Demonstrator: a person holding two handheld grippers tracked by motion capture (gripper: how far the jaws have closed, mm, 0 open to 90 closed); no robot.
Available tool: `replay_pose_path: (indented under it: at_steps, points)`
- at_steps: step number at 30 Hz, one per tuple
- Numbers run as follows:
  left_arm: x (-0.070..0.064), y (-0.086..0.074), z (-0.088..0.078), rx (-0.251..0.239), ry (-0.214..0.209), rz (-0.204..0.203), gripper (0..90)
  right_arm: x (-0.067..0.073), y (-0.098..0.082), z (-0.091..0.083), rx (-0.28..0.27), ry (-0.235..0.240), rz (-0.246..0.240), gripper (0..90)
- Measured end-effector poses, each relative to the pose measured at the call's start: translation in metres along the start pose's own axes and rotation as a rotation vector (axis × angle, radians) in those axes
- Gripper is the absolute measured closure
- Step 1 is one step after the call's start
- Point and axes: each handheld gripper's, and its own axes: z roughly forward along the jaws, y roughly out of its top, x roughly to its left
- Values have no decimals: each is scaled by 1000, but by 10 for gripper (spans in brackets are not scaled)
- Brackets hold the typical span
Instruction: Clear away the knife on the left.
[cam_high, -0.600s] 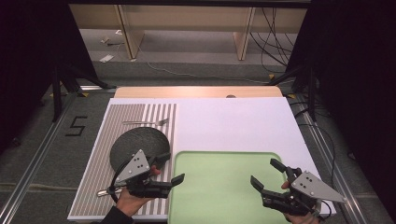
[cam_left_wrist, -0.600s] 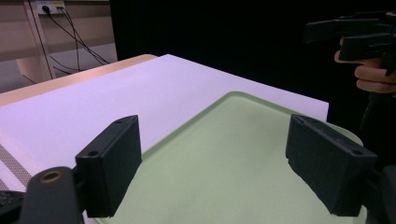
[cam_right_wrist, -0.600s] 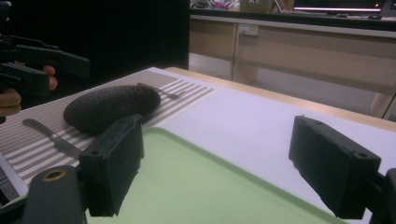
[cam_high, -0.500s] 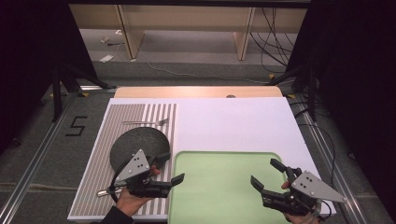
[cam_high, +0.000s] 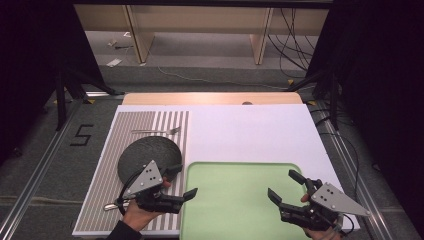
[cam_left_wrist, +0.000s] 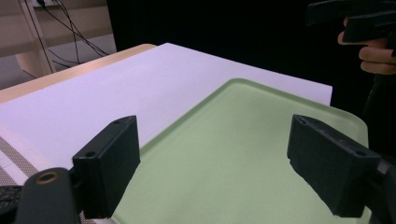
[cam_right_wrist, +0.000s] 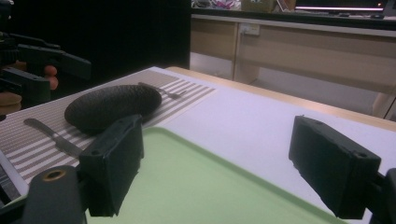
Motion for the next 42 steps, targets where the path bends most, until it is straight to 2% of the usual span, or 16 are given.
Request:
replay_pose_path:
  at_steps: [4,6,8,10,11,12,15,17,20,22,35,36,37,39,42]
  points:
    - [4,1,-2,52,22,41,162,-1,0,0,-4,0,2,189]
    - [7,0,-3,96,33,64,162,-1,0,-1,-3,-1,2,189]
    - [12,-2,-6,161,20,82,159,-1,0,-1,-2,-1,2,189]
    - [17,-5,-10,190,34,93,159,-1,0,-1,-6,1,0,189]
    - [21,-6,-12,199,42,87,159,0,0,-1,-5,1,-3,189]
    - [26,-7,-15,197,71,76,162,0,0,0,-4,1,-1,189]
    - [30,-7,-18,200,76,68,164,-1,0,0,-2,1,-3,189]
    - [32,-9,-20,218,75,72,166,0,0,0,-5,0,-2,189]
    - [35,-12,-21,277,84,95,169,0,0,0,-2,0,-4,189]
    - [35,-13,-21,289,86,99,173,0,0,0,-3,0,-4,189]
    - [40,-15,-25,383,74,108,175,0,0,0,1,0,-4,189]
    - [41,-15,-26,414,72,123,175,0,0,0,1,-1,-5,189]
    - [41,-15,-26,414,72,123,175,0,0,0,1,-1,-5,189]
    - [41,-16,-27,458,59,138,176,0,0,0,2,0,-5,189]
    - [42,-17,-26,486,47,146,179,0,0,1,2,2,-7,189]
